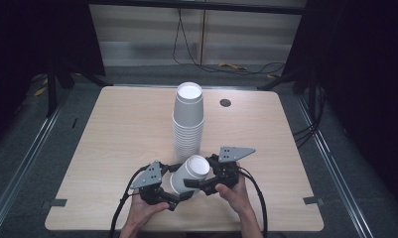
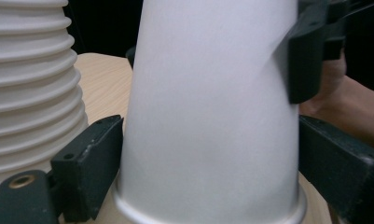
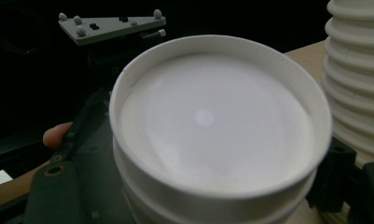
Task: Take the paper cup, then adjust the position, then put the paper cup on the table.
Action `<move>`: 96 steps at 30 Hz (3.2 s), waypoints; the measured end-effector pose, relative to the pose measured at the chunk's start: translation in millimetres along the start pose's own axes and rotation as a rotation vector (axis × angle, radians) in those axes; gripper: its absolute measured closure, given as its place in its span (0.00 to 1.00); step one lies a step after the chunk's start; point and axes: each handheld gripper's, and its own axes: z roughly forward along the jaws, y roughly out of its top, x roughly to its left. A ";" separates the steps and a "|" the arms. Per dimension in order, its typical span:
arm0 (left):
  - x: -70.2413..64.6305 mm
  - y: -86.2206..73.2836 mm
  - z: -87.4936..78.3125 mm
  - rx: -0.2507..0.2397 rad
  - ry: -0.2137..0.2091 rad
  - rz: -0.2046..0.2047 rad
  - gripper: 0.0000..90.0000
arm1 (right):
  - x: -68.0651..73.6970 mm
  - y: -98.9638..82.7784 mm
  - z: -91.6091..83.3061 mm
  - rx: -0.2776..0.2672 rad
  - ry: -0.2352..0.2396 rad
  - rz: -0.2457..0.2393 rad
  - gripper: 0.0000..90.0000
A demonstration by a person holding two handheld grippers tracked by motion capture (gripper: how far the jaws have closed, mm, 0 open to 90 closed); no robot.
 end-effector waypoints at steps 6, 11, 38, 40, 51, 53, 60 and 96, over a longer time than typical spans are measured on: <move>3.0 -1.6 1.5 -0.029 -0.044 -0.024 0.12 | 0.9 -0.1 1.2 -0.017 0.019 0.001 0.24; 3.9 -2.2 2.3 -0.015 -0.046 -0.027 0.13 | 1.2 -1.0 3.6 -0.020 0.031 0.001 0.25; 2.1 -1.7 0.8 0.030 -0.041 0.015 0.17 | 0.9 -1.9 5.5 0.015 0.036 -0.016 0.20; 2.7 -1.6 0.8 0.038 -0.036 0.012 0.17 | 0.8 -1.7 5.2 0.012 0.033 -0.014 0.19; 8.8 -0.9 -6.1 0.052 -0.026 0.003 0.17 | 0.7 -0.3 -5.5 0.007 -0.006 -0.019 0.15; 10.2 -0.9 -7.1 0.062 -0.022 0.001 0.17 | 0.6 -0.2 -8.0 0.001 -0.012 -0.016 0.15; 15.5 0.4 -9.4 0.114 0.010 0.003 0.18 | 0.8 0.1 -13.1 0.025 -0.042 -0.030 0.15; 24.0 16.0 -2.1 0.439 0.031 0.132 0.18 | -5.6 0.2 -11.0 0.352 -0.165 -0.102 0.18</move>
